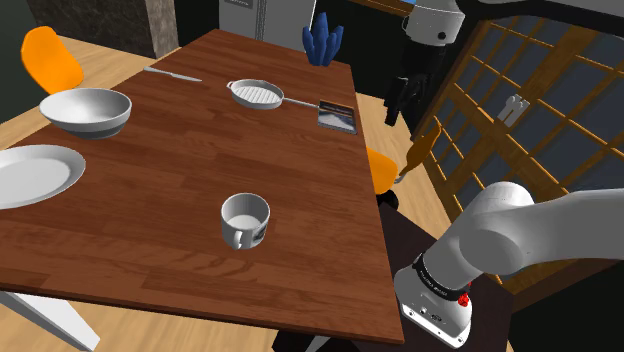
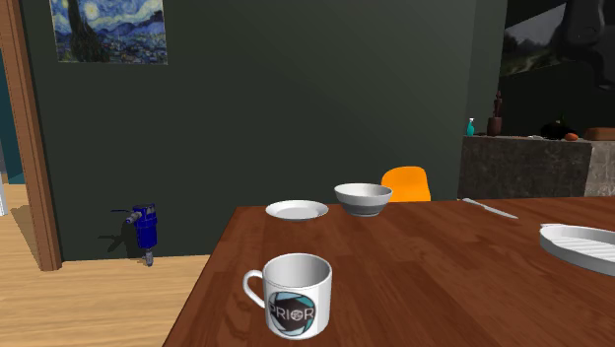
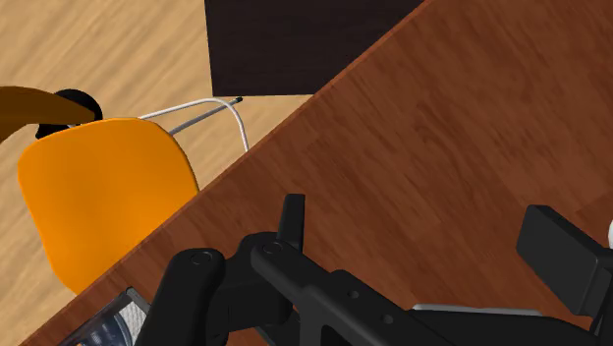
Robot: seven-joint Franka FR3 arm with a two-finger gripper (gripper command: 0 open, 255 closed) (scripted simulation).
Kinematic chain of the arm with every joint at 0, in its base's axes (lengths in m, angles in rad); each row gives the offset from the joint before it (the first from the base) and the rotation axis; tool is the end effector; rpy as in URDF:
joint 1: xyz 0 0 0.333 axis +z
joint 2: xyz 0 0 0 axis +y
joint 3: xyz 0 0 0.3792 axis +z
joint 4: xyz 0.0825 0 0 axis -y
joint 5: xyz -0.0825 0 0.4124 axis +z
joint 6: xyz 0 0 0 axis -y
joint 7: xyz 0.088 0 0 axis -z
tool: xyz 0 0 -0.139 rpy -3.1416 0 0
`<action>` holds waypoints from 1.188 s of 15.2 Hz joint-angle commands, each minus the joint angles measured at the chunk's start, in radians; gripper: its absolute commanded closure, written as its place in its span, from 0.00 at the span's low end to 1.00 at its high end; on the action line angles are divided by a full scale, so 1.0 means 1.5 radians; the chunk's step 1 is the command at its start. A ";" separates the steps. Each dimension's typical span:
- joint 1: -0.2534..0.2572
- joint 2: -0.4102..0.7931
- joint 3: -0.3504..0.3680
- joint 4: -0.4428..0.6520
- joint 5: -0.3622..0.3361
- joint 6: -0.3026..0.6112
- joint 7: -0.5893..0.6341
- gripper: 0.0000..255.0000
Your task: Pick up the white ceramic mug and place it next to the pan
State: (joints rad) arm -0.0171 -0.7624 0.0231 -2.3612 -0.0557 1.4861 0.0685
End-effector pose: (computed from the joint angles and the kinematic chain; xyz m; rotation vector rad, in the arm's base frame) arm 0.2842 -0.0042 0.5874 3.0596 -0.1092 -0.1691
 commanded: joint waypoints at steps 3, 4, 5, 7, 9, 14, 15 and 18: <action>0.012 0.017 0.015 -0.016 0.017 0.036 0.011 0.00; 0.018 0.027 0.022 -0.024 0.025 0.054 0.016 0.00; 0.024 0.037 0.029 -0.030 0.033 0.072 0.021 0.00; 0.036 0.060 0.044 -0.041 0.048 0.109 0.030 0.00; 0.047 0.086 0.060 -0.048 0.063 0.146 0.039 0.00; 0.075 0.162 0.099 -0.054 0.094 0.238 0.060 0.00; 0.081 0.179 0.107 -0.053 0.099 0.256 0.065 0.00; 0.096 0.233 0.131 -0.045 0.111 0.309 0.077 0.00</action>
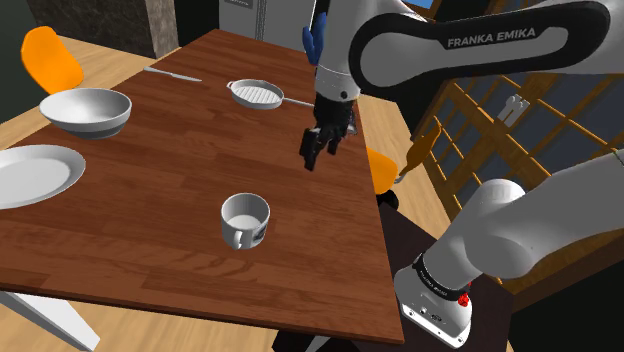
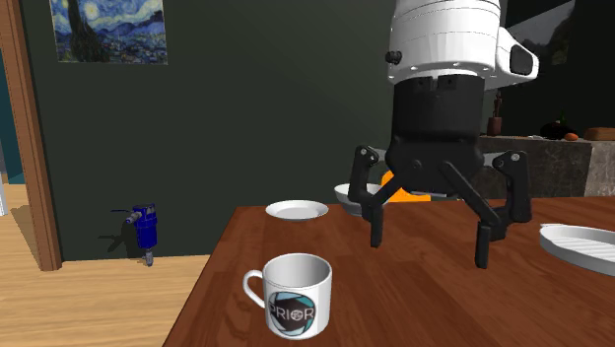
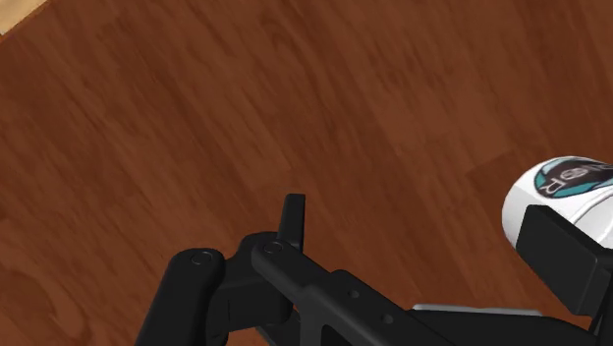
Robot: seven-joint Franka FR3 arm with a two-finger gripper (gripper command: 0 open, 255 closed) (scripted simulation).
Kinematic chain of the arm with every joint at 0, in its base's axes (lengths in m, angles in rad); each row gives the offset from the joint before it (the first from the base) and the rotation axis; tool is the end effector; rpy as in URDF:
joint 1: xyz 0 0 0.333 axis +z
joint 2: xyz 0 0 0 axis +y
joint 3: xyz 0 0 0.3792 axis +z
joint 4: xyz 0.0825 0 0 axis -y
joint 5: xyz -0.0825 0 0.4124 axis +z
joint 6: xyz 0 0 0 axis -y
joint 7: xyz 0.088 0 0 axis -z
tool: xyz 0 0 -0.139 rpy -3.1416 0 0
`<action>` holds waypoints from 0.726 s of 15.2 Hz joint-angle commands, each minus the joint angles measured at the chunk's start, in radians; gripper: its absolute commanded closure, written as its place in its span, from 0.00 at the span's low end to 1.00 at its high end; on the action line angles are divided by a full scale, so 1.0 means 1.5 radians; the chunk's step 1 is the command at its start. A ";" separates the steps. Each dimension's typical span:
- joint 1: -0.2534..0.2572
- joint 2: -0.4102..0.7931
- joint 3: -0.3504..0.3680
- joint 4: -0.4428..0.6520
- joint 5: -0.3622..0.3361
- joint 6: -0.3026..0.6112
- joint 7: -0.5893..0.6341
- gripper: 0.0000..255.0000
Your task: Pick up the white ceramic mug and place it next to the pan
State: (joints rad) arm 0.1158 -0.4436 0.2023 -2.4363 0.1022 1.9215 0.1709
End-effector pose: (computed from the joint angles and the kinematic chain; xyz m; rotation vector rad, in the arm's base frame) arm 0.3767 0.1391 0.4683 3.1264 0.1342 -0.1207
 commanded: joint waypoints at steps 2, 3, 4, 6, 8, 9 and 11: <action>0.016 0.058 0.027 0.014 0.012 0.053 0.017 0.00; 0.021 0.078 0.035 0.020 0.014 0.069 0.022 0.00; 0.025 0.098 0.043 0.026 0.015 0.086 0.027 0.00; 0.033 0.139 0.059 0.041 0.015 0.117 0.037 0.00; 0.041 0.181 0.074 0.059 0.012 0.146 0.048 0.00; 0.045 0.203 0.081 0.069 0.009 0.160 0.054 0.00; 0.053 0.244 0.093 0.090 0.001 0.185 0.067 0.00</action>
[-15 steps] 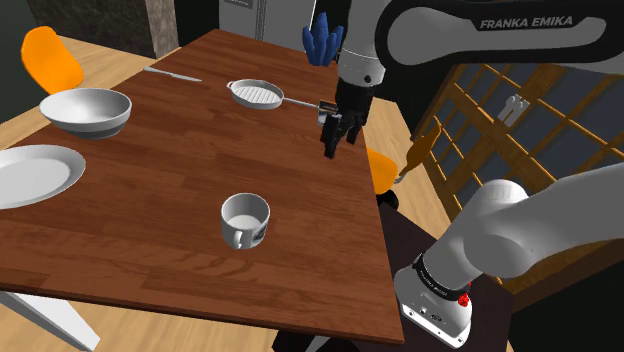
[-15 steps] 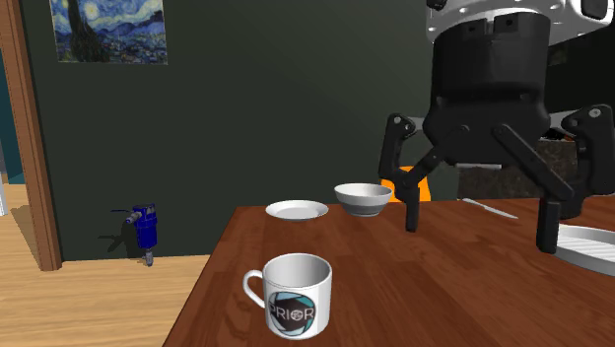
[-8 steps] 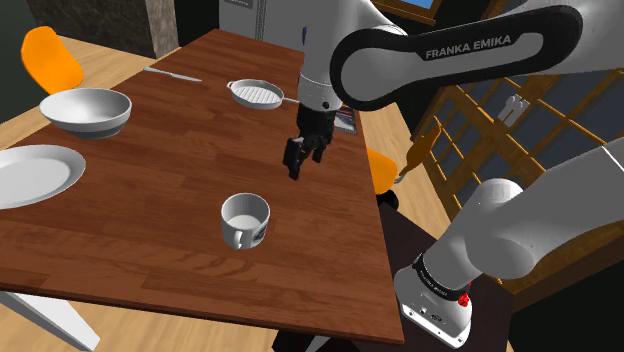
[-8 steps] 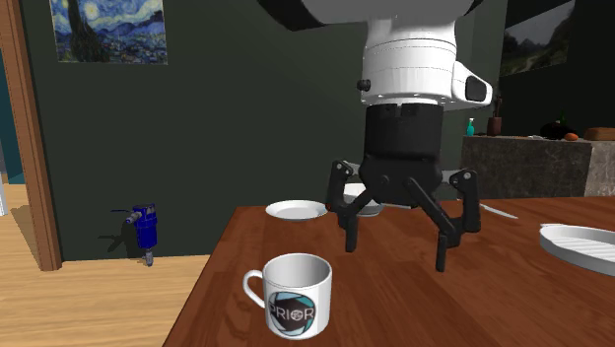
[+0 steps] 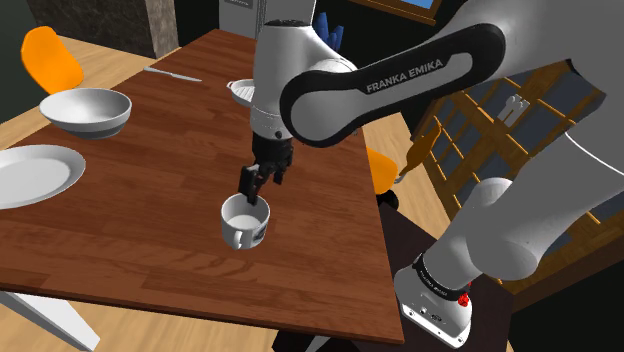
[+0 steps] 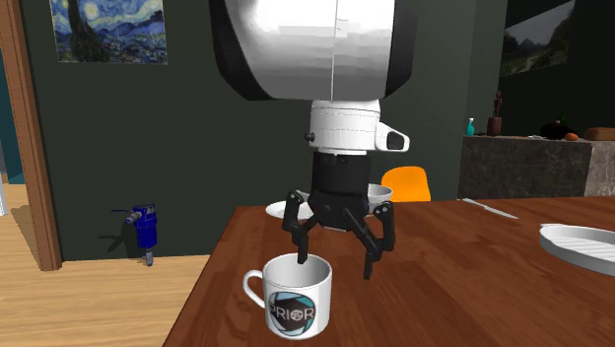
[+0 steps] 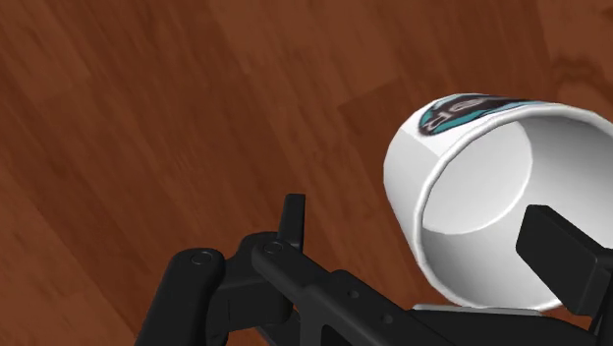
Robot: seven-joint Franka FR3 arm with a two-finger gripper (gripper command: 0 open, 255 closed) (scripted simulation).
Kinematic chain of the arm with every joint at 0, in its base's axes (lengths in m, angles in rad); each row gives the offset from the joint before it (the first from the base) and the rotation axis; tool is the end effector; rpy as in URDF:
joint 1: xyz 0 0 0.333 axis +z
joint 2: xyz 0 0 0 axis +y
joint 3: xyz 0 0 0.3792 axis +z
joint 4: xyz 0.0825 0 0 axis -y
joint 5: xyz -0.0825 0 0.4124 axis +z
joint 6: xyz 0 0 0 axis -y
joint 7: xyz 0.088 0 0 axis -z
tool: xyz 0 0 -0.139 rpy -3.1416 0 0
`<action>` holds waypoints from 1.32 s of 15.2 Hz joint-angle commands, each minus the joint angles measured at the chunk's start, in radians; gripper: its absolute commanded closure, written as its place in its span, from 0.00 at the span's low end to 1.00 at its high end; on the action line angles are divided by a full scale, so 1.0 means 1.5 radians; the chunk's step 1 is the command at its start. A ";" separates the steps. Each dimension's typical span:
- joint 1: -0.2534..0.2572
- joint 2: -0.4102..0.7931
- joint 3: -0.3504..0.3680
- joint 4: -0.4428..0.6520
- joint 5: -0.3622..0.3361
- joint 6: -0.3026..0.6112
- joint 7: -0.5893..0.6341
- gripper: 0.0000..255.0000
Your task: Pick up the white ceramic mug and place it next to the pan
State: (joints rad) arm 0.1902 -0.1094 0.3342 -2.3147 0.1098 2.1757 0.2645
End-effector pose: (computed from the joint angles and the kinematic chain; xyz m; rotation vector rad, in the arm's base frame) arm 0.4339 0.2607 0.3964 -3.0899 -0.2997 0.0811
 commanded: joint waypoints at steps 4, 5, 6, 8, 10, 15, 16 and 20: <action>0.004 0.042 0.008 -0.009 -0.010 0.053 0.009 0.00; 0.005 0.048 0.009 -0.013 -0.011 0.062 0.010 0.00; 0.005 0.053 0.009 -0.017 -0.013 0.072 0.012 0.00; 0.005 0.063 0.010 -0.023 -0.016 0.086 0.014 0.00; 0.005 0.063 0.010 -0.023 -0.016 0.086 0.014 0.00; 0.005 0.063 0.010 -0.023 -0.016 0.086 0.014 0.00; 0.005 0.063 0.010 -0.023 -0.016 0.086 0.014 0.00; 0.005 0.063 0.010 -0.023 -0.016 0.086 0.014 1.00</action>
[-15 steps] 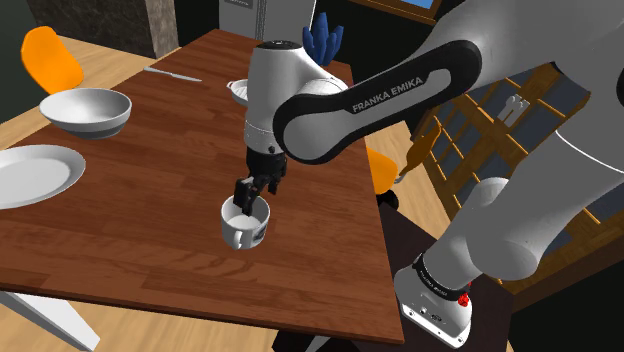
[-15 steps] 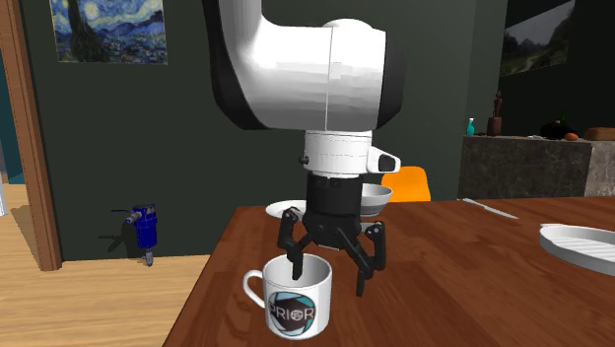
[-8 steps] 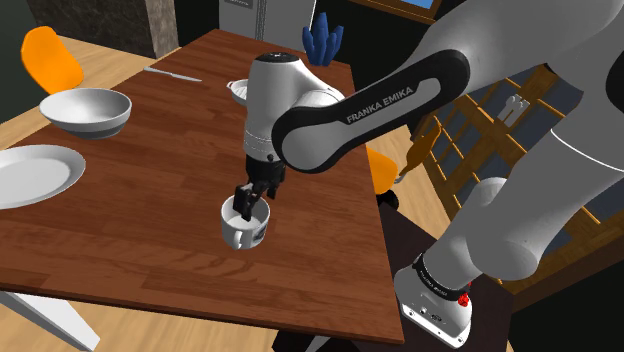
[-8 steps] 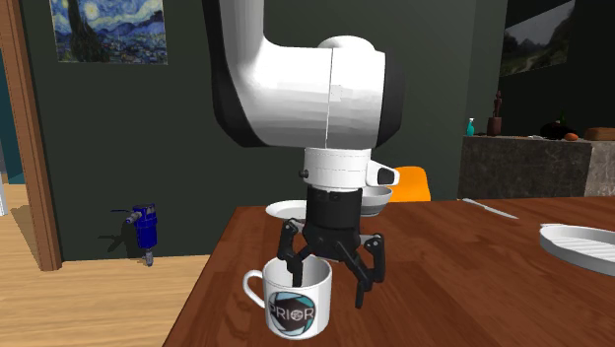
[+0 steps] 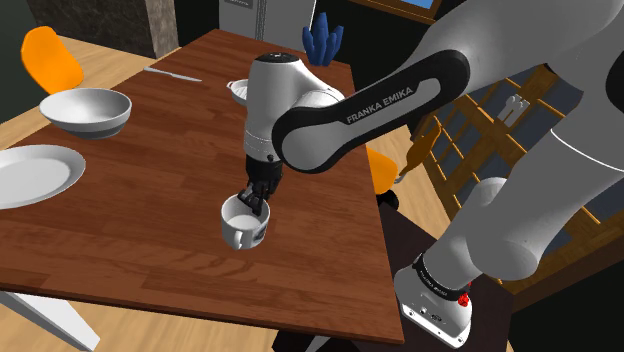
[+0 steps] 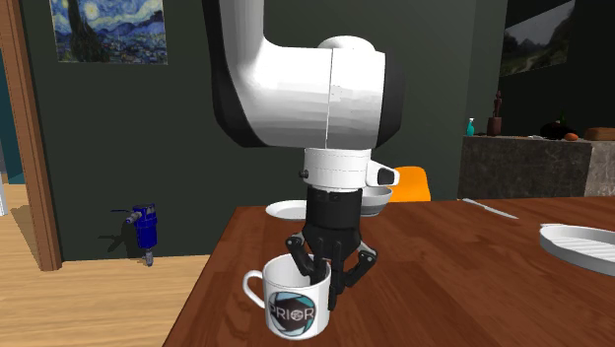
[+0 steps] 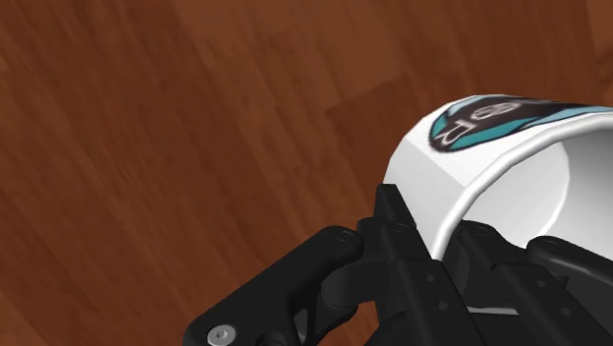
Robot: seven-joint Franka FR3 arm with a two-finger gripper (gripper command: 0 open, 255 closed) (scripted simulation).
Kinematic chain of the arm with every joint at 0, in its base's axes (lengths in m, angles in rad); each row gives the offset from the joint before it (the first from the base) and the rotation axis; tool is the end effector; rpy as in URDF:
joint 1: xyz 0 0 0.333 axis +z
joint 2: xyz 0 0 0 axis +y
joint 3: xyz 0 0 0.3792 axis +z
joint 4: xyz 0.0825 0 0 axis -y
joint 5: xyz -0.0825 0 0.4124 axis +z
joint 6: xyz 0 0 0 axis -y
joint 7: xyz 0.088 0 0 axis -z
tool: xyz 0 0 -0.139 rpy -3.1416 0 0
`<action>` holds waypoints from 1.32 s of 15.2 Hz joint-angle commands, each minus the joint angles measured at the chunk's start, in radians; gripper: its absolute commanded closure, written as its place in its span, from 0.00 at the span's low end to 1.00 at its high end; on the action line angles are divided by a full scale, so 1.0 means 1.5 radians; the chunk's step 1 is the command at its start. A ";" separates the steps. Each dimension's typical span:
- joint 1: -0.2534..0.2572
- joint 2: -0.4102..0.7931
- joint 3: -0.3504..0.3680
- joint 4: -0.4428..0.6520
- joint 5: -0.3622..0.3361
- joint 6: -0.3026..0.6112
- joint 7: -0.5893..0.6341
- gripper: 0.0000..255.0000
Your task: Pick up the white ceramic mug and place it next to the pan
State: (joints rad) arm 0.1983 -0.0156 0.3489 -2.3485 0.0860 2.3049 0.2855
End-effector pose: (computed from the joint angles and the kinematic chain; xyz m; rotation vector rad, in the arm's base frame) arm 0.4387 0.2718 0.3466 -3.0836 -0.3141 0.0769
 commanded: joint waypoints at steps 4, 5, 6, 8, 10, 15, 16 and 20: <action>0.000 0.000 0.000 0.000 0.000 0.000 0.000 1.00; 0.000 0.000 0.000 0.000 0.000 0.000 0.000 1.00; 0.000 0.000 0.000 0.000 0.000 0.000 0.000 1.00; 0.000 -0.012 -0.001 0.007 0.004 -0.018 -0.002 1.00; 0.000 -0.024 -0.001 0.014 0.008 -0.037 -0.005 1.00; -0.001 -0.050 -0.003 0.035 0.015 -0.083 -0.009 1.00; -0.001 -0.055 -0.004 0.039 0.016 -0.093 -0.009 1.00; -0.001 -0.073 -0.006 0.059 0.020 -0.130 -0.011 1.00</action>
State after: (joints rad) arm 0.1963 -0.1188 0.3401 -2.2670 0.1148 2.1243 0.2687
